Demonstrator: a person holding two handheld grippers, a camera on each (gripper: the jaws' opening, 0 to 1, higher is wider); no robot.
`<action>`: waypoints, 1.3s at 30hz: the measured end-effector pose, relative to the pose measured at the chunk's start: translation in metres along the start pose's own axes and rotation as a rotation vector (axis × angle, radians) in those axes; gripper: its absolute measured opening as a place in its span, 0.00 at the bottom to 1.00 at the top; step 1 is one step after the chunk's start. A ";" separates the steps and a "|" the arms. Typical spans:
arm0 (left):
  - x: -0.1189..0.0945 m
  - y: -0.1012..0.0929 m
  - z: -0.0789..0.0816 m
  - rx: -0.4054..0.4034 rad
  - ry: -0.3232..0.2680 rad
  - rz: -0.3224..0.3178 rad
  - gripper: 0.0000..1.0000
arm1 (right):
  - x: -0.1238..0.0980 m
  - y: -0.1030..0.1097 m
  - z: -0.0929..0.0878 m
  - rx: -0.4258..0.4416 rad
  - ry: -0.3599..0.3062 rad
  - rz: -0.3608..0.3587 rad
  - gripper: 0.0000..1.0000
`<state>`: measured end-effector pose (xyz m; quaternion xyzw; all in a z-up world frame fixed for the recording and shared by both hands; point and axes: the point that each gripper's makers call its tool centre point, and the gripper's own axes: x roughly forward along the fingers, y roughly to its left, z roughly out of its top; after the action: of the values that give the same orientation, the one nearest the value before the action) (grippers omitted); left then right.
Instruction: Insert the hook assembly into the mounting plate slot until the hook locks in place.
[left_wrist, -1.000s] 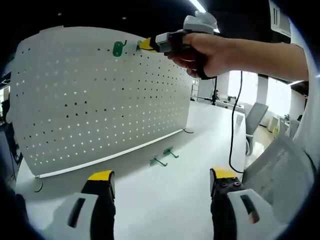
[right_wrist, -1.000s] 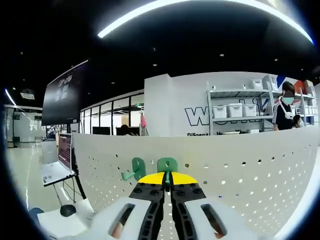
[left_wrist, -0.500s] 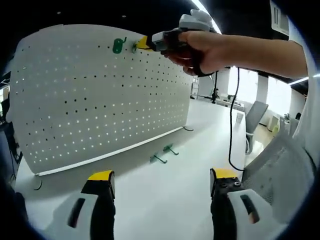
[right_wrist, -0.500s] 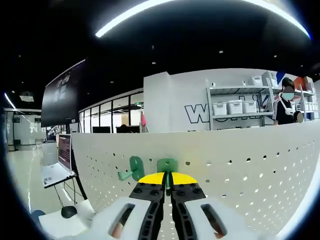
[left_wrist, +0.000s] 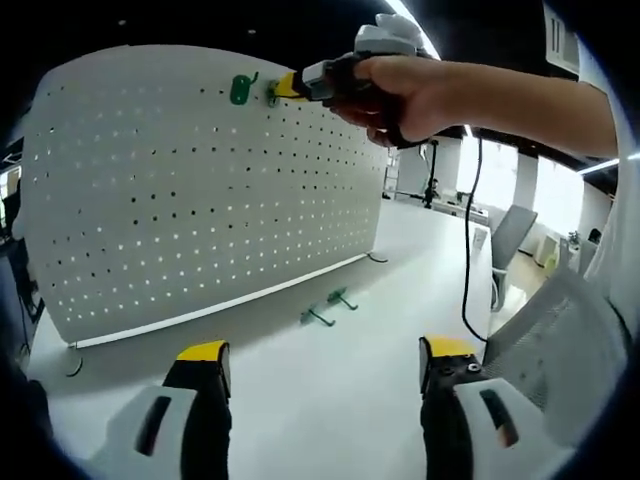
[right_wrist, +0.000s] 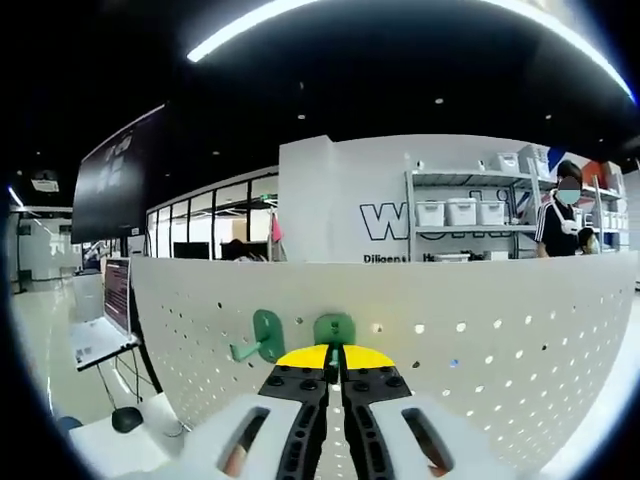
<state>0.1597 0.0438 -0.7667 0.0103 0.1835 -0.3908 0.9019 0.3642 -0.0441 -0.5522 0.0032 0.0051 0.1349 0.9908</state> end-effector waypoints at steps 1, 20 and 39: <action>0.000 0.000 0.000 -0.001 0.000 0.000 0.79 | 0.000 0.000 0.000 0.000 0.007 -0.020 0.01; 0.000 -0.003 0.002 0.001 -0.009 -0.015 0.78 | 0.008 -0.004 -0.004 0.091 0.051 -0.162 0.01; 0.000 -0.001 0.002 0.002 -0.008 -0.005 0.78 | 0.002 -0.001 -0.006 0.089 0.042 -0.127 0.04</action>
<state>0.1593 0.0429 -0.7646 0.0092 0.1796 -0.3933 0.9016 0.3664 -0.0441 -0.5586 0.0441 0.0320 0.0716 0.9959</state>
